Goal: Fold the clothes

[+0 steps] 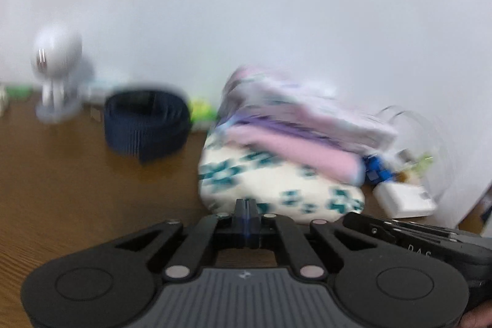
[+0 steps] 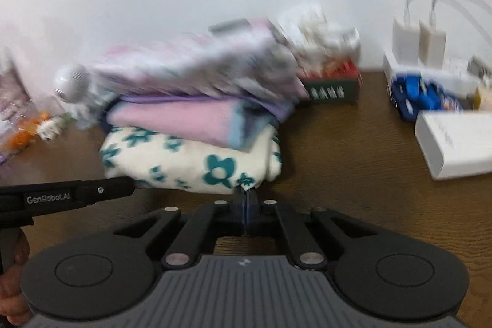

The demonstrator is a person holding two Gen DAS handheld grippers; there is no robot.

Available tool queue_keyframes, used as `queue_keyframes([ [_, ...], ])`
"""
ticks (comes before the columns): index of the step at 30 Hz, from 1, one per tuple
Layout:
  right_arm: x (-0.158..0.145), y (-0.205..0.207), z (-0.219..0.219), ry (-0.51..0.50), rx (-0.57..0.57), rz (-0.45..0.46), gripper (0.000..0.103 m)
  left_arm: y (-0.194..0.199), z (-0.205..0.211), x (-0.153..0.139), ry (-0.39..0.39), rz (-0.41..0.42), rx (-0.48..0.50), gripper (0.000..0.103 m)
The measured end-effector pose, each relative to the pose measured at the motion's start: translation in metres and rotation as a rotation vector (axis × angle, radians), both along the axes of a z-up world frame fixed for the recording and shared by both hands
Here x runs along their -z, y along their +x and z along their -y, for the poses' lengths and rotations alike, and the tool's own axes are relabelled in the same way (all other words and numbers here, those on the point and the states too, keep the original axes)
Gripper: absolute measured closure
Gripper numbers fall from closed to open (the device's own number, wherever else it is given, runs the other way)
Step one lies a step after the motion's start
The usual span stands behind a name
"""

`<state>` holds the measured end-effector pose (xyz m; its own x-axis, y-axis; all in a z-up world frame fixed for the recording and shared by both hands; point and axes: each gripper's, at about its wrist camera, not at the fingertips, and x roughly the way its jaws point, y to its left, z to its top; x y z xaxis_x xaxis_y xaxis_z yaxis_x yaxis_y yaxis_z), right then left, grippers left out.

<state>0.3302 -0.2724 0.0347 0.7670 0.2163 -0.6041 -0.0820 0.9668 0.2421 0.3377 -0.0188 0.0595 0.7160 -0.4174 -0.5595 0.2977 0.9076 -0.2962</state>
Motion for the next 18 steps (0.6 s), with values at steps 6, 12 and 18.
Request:
queue_keyframes([
  [6, -0.089, -0.089, 0.009, 0.096, -0.061, 0.234, 0.103, -0.092, -0.039, -0.102, -0.121, 0.218, 0.037, 0.103],
  [12, -0.175, -0.171, 0.011, -0.011, -0.075, 0.379, 0.094, -0.173, -0.059, -0.158, -0.048, 0.352, 0.039, 0.094],
  [18, -0.219, -0.233, 0.023, -0.044, -0.014, 0.45, 0.065, -0.236, -0.096, -0.212, -0.051, 0.518, -0.062, 0.093],
])
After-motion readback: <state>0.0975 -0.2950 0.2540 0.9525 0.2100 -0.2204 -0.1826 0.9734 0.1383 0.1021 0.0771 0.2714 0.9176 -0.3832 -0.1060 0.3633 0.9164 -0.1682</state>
